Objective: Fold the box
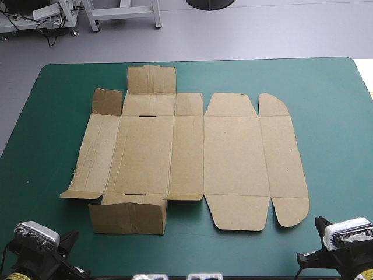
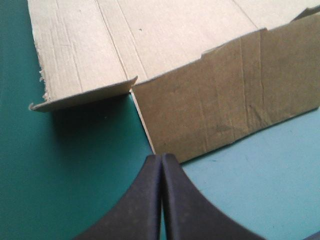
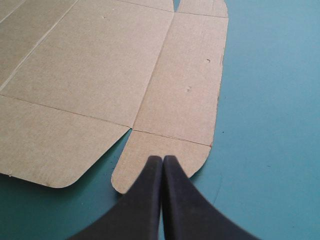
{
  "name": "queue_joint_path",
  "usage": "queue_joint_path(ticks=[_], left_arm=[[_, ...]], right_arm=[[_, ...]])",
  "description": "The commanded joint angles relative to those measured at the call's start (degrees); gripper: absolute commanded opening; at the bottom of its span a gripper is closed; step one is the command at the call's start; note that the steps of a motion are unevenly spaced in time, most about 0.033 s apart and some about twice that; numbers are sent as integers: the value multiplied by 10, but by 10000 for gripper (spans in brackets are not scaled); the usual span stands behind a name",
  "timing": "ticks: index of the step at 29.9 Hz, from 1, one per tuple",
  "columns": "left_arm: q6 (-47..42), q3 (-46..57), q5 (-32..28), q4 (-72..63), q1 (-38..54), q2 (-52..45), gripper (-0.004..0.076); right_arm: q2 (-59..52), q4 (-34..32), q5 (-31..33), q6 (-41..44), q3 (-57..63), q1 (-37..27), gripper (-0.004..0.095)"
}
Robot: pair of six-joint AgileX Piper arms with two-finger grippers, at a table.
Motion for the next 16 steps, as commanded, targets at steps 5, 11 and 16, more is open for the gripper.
queue_joint_path(ticks=[5,11,16], left_arm=[[-6,-38,-75,-11,-1,37,-10],[3,-91,-131,4,-1,124,-10],[-5,-145,-186,74,-1,212,-10]], right_arm=[[8,2,-37,-4,-13,-1,-13],[8,2,-49,-4,-13,-1,-13],[8,2,-66,6,-13,-1,-13]])
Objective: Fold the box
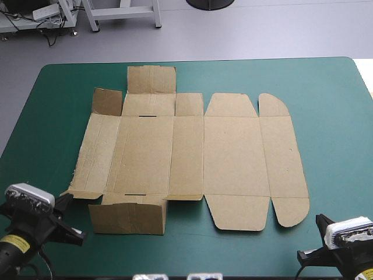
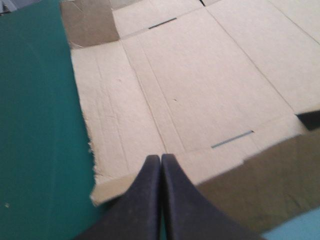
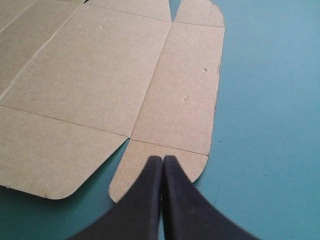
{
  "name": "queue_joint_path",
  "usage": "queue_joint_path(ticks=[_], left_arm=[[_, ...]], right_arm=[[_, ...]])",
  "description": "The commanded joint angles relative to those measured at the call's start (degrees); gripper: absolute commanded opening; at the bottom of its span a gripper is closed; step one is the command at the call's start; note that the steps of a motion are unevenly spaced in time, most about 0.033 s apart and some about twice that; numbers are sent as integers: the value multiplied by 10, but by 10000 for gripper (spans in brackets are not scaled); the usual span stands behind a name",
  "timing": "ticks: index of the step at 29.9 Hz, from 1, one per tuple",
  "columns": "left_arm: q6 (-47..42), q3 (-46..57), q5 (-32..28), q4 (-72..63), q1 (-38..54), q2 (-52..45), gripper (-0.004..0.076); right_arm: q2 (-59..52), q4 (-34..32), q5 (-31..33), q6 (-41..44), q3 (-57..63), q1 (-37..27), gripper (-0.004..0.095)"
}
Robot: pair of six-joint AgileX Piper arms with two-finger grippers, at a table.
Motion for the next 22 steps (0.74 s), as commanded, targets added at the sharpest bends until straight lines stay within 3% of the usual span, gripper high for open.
queue_joint_path(ticks=[1,7,12,18,22], left_arm=[[-19,-56,-83,55,-1,69,-10],[-100,-116,-96,175,-1,176,-10],[-172,-154,-68,268,-1,252,-10],[-200,-196,-30,333,11,329,-10],[-193,-234,-30,320,86,370,-9]], right_arm=[[8,2,-49,7,-13,-1,-13],[8,2,-49,9,-13,-1,-13],[8,1,-49,9,-13,-1,-13],[8,0,-49,9,-13,-1,-13],[8,-4,-47,9,-13,-1,-13]])
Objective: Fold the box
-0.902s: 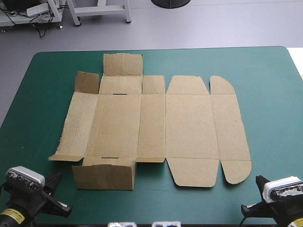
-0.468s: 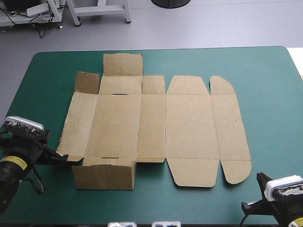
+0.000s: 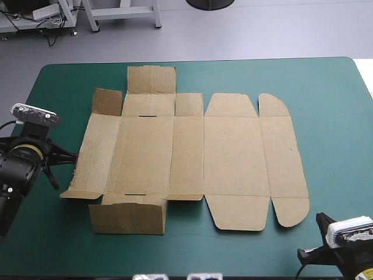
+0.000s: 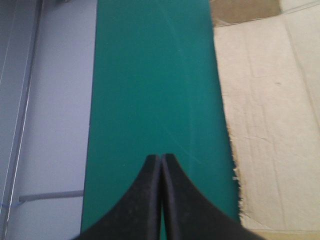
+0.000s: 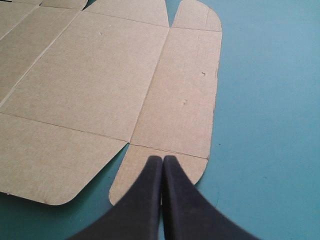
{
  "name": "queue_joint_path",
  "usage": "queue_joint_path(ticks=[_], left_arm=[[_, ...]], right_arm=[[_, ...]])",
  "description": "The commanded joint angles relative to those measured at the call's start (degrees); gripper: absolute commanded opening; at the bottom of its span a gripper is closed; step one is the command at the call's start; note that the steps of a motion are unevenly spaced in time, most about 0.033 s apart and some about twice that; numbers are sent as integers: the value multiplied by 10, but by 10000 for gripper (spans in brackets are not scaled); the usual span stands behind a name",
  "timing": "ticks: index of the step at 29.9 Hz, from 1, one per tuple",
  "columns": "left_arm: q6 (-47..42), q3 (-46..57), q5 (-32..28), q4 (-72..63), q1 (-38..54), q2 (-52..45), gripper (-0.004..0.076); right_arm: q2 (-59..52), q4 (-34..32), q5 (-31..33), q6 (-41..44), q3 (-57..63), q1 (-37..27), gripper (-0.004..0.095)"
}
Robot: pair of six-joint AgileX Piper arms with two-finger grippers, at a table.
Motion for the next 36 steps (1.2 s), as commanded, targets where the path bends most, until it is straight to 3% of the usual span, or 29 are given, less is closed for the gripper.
queue_joint_path(ticks=[1,10,16,26,36], left_arm=[[13,-54,-20,-4,69,29,-9],[245,-100,-15,-390,340,119,-9],[365,-100,76,-601,444,207,-9],[419,-100,163,-695,468,335,-9],[429,-100,184,-699,468,405,-9]], right_arm=[[8,-4,-39,0,-13,-1,-13],[8,-18,-39,0,-13,-1,-13],[8,-18,-38,0,-13,-1,-13],[8,-18,-33,0,-13,-1,-13],[8,-18,-33,0,-13,-1,-13]])
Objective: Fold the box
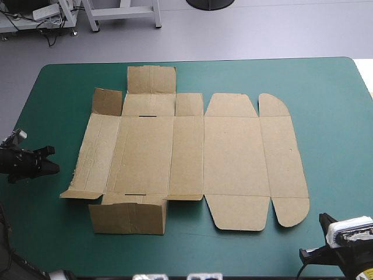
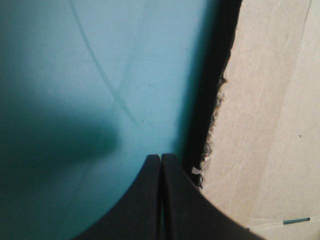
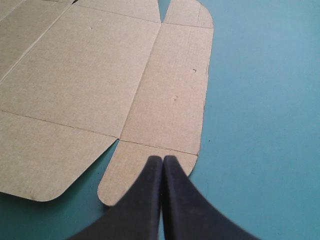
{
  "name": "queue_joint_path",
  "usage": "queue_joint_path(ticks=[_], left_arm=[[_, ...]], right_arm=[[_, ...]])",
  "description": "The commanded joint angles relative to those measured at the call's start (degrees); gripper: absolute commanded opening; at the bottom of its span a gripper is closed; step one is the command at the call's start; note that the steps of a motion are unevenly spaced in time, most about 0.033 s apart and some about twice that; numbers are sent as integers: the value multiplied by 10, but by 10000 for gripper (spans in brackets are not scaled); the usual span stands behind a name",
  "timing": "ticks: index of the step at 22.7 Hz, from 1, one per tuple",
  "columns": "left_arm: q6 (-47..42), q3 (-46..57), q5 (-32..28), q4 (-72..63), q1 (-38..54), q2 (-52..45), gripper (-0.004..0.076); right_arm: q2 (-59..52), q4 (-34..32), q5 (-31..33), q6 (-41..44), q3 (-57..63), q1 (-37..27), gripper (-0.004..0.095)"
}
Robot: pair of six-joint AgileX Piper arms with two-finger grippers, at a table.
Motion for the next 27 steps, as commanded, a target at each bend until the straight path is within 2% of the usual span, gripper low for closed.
queue_joint_path(ticks=[1,6,9,12,13,22,27], left_arm=[[2,-18,29,-29,1,-9,-9],[5,-19,58,-29,1,2,28],[5,-19,74,-41,1,7,119],[6,-19,77,-85,0,13,256],[6,-19,77,-89,-4,13,278],[2,-19,77,-92,-106,42,287],[-25,-19,77,-77,-120,46,286]], right_arm=[[8,2,-35,0,-13,-1,-13],[8,-9,-34,6,-13,-1,-13],[8,-9,-31,9,-13,-1,-13],[8,-9,-19,9,-13,-1,-13],[8,-10,-20,9,-13,-1,-13],[8,-10,-20,9,-13,-1,-13],[8,-10,-20,9,-13,-1,-13]])
